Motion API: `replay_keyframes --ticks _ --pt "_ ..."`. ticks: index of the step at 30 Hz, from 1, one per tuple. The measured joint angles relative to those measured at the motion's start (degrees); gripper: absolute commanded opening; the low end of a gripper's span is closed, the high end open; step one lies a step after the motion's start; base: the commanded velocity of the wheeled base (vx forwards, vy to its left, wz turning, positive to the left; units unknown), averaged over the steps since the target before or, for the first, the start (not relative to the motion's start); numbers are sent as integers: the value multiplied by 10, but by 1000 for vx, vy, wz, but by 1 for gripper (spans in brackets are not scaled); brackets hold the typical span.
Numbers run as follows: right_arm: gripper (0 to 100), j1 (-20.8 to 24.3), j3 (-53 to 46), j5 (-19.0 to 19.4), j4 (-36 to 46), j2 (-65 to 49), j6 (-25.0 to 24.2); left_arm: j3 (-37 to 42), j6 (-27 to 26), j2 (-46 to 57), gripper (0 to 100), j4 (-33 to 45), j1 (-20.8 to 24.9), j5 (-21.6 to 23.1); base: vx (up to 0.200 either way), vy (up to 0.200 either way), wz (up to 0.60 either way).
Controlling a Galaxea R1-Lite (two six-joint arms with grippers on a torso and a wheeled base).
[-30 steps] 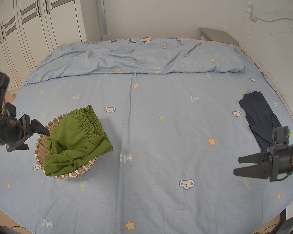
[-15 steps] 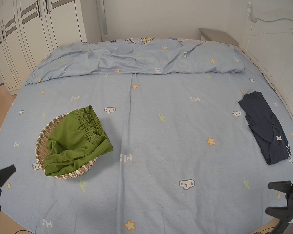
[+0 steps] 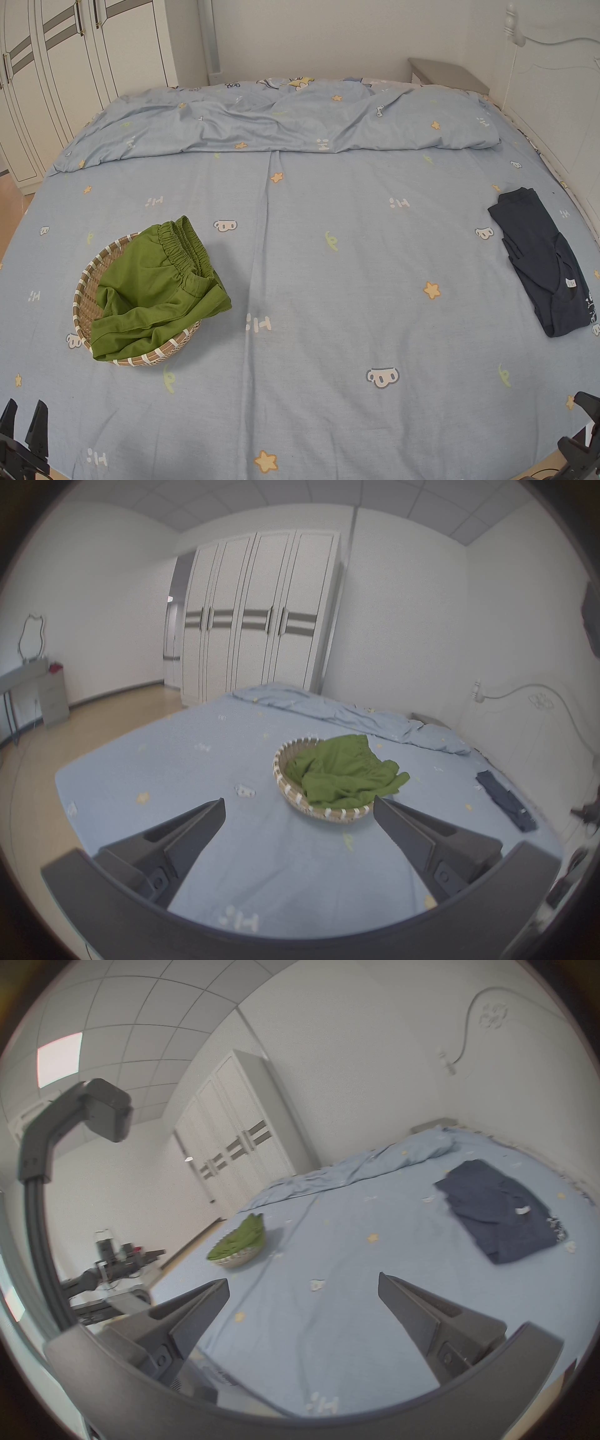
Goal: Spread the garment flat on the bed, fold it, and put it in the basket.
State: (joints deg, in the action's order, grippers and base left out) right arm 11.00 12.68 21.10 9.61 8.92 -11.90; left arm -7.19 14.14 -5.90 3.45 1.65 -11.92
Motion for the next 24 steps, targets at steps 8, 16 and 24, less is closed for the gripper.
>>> replay_keyframes --ticks 8,16,24 --pt "100 -10 -63 -149 -53 -26 28 52 -100 39 100 -42 -9 86 0 0 0" --pt "100 -52 -98 -180 -68 -34 93 61 -159 50 100 -34 -11 145 0 0 0" --pt "100 -101 -112 -209 -91 -68 119 62 -148 52 100 -34 -11 138 0 0 0"
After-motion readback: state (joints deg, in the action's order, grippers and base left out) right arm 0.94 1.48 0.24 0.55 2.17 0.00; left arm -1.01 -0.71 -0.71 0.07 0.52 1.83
